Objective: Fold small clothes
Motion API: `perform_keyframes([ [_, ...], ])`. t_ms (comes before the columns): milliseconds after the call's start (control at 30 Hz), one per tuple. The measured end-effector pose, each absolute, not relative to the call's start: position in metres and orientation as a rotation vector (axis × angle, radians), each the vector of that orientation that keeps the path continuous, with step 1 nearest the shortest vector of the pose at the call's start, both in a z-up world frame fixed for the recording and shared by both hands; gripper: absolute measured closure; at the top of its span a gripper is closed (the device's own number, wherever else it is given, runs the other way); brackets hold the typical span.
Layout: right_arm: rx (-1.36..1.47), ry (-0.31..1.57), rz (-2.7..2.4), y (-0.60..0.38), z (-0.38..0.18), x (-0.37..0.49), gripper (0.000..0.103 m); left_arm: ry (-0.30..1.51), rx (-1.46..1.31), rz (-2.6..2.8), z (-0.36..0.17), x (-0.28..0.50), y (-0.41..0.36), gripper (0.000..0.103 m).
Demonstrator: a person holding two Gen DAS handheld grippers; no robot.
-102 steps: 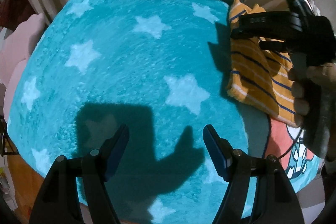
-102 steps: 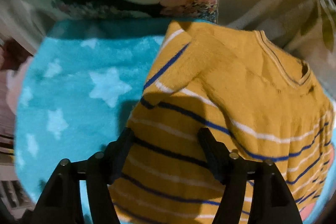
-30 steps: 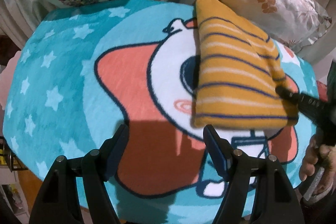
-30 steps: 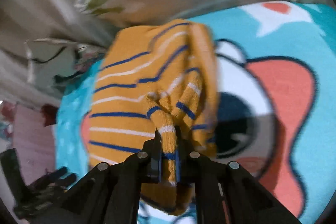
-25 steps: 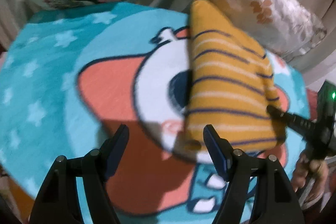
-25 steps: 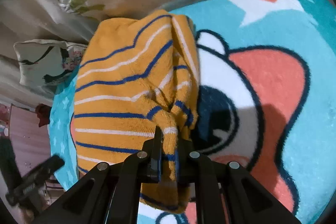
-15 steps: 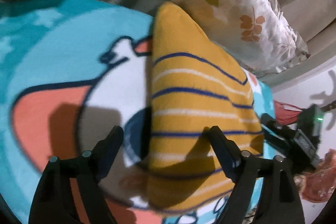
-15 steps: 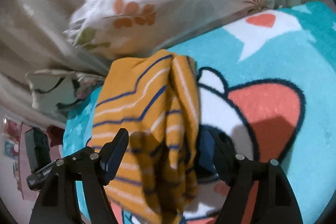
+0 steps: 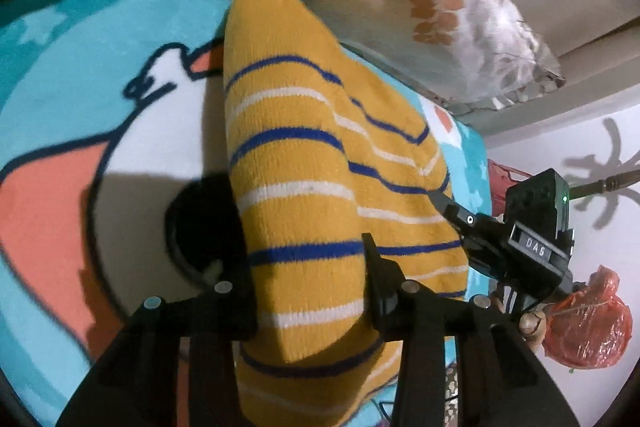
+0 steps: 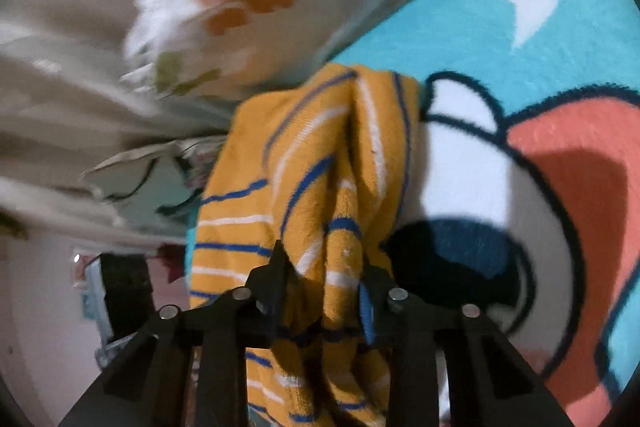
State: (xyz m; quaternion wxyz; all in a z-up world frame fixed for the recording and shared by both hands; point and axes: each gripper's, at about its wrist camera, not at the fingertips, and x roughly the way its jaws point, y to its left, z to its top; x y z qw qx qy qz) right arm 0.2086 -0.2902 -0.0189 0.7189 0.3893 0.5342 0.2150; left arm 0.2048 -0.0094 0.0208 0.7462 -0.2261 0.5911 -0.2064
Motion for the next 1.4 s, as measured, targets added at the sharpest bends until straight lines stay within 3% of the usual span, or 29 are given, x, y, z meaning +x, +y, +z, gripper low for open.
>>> perform_keyframes([
  [133,0.780,1.191,0.445,-0.285,-0.017,0.186,0.068,1.339,-0.479,-0.327,0.003,0.184,-0.006,0.047],
  [267,0.788,1.209,0.384,-0.292,-0.028,0.173,0.063,1.341,-0.507,-0.256,-0.007,0.168,0.003,0.043],
  [400,0.673,1.087,0.342,-0.296,0.018,0.160,0.063,1.248,-0.440,-0.166,0.018,0.144,0.014,0.036],
  [600,0.532,1.000,0.446,-0.258,0.065,0.156,0.063,1.203,-0.428,-0.078,0.033,0.111,0.014,0.034],
  [833,0.395,1.153,0.407,-0.227,0.016,0.170,0.067,1.140,-0.353,-0.012,0.056,0.068,0.032,0.034],
  [1000,0.468,1.136,0.408,-0.238,0.015,0.173,0.066,1.081,-0.318,0.052,0.070,0.043,0.043,0.034],
  [1100,0.450,1.119,0.406,-0.238,0.019,0.167,0.062,1.025,-0.266,0.096,0.078,0.026,0.044,0.033],
  [1233,0.429,1.089,0.412,-0.236,0.025,0.157,0.055,0.976,-0.226,0.135,0.083,0.015,0.039,0.024],
  [1400,0.376,1.074,0.417,-0.231,0.033,0.143,0.051,0.984,-0.250,0.108,0.087,0.011,0.039,0.022],
])
